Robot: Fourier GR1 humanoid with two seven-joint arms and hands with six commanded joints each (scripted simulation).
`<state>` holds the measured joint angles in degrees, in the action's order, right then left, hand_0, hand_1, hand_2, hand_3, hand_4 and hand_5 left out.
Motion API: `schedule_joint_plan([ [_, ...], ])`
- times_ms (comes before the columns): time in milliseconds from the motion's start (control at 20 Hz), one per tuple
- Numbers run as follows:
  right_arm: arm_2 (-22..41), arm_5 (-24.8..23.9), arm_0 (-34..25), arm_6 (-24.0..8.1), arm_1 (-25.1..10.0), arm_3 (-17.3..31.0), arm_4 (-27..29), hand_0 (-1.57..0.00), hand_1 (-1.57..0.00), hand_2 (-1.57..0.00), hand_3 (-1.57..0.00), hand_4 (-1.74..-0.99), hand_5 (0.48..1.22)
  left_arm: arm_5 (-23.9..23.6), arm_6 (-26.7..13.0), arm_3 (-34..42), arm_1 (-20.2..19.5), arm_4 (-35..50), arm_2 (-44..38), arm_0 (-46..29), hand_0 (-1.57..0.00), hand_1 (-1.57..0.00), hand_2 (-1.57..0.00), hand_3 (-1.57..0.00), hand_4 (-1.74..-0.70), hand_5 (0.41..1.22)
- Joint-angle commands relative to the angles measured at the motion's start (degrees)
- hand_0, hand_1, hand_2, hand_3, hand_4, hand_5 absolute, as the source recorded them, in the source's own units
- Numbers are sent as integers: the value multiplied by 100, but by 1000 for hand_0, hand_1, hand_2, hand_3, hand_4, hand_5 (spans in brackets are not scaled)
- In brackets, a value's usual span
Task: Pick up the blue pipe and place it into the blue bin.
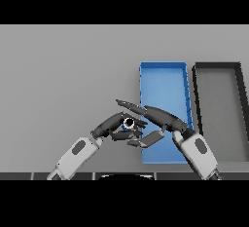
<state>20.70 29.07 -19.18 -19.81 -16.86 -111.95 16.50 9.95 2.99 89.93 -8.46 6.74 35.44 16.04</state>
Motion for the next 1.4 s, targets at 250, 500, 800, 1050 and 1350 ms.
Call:
schedule_joint_plan([
  [250,184,149,-703,-90,457,593,10,-53,-84,-102,-46,-1245,506,38,-17,27,-71,25,-61,-6,-1571,-1571,-1571,-1484,-1736,1221],
  [500,352,381,-1043,-123,657,868,134,-888,-873,-905,-768,-1486,550,133,-716,57,-274,-514,79,134,-776,-706,-686,-583,-1533,1221],
  [800,470,270,-960,-177,792,1044,572,-1392,-1388,-1396,-1320,-1452,968,70,-14,-5,87,-141,-187,-11,-1363,-1344,-1254,-1312,-1686,1221],
  [1050,506,386,-976,239,698,985,-31,-1512,-1511,-1514,-1489,-1470,1138,12,5,-48,64,-78,-206,10,-1503,-1497,-1401,-1486,-1723,1221],
  [1350,384,465,-785,98,812,832,151,-1556,-1555,-1556,-1549,-1490,1199,314,203,-4,-426,-661,16,202,-592,-554,-500,-546,-1216,1221],
])
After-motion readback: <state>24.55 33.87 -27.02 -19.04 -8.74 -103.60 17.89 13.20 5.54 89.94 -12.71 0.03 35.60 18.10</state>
